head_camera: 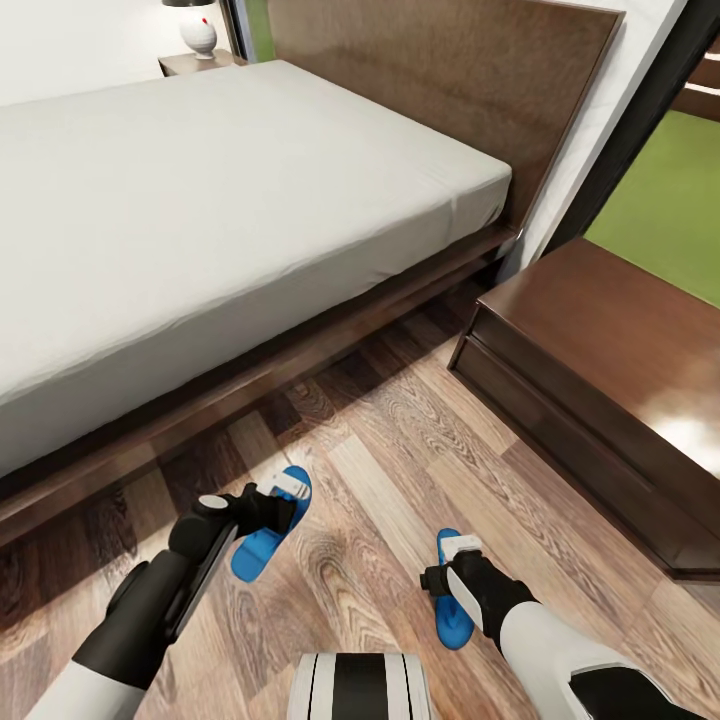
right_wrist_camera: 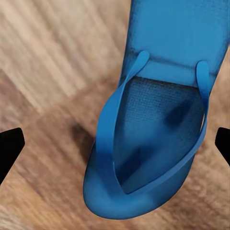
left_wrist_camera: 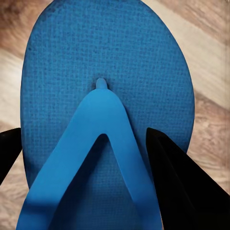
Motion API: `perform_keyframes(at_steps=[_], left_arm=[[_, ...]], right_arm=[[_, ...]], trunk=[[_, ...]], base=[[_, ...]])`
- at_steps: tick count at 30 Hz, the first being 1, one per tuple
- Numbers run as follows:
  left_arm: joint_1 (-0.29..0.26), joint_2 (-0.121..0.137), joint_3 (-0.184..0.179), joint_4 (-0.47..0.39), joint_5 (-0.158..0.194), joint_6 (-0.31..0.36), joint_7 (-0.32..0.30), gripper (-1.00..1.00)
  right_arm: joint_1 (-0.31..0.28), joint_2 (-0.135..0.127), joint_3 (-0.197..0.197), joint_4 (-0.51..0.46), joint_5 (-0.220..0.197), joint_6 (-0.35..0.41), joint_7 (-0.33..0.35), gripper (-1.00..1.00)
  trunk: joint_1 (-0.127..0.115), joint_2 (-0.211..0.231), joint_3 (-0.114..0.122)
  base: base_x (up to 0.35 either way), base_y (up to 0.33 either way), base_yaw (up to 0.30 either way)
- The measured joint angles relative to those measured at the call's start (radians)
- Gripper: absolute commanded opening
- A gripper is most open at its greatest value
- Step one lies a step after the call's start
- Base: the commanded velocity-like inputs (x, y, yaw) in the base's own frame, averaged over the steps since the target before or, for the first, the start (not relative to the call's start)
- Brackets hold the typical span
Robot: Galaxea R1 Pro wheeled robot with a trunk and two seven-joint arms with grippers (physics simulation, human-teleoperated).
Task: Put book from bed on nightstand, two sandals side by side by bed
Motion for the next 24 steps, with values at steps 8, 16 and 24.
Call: perform_keyframes(at_steps=[8,16,24], left_arm=[[0.001,0.000,0.000,-0.051,0.001,0.067,0.000,-1.00],[0.001,0.000,0.000,-0.057,0.000,0.080,0.001,-1.00],[0.001,0.000,0.000,-0.058,0.001,0.082,0.001,-1.00]], right_arm=[[0.000,-0.001,0.000,0.000,0.000,0.000,0.000,1.00],[0.000,-0.004,0.000,0.000,-0.001,-0.001,0.001,1.00],[-0.005,-0.006,-0.001,-0.001,-0.002,-0.001,0.000,1.00]], trunk=[[0.002,-0.001,-0.015],[0.002,-0.001,-0.015],[0.004,-0.002,-0.035]], base=[[0.000,0.000,0.000],[0.000,0.000,0.000],[0.000,0.000,0.000]])
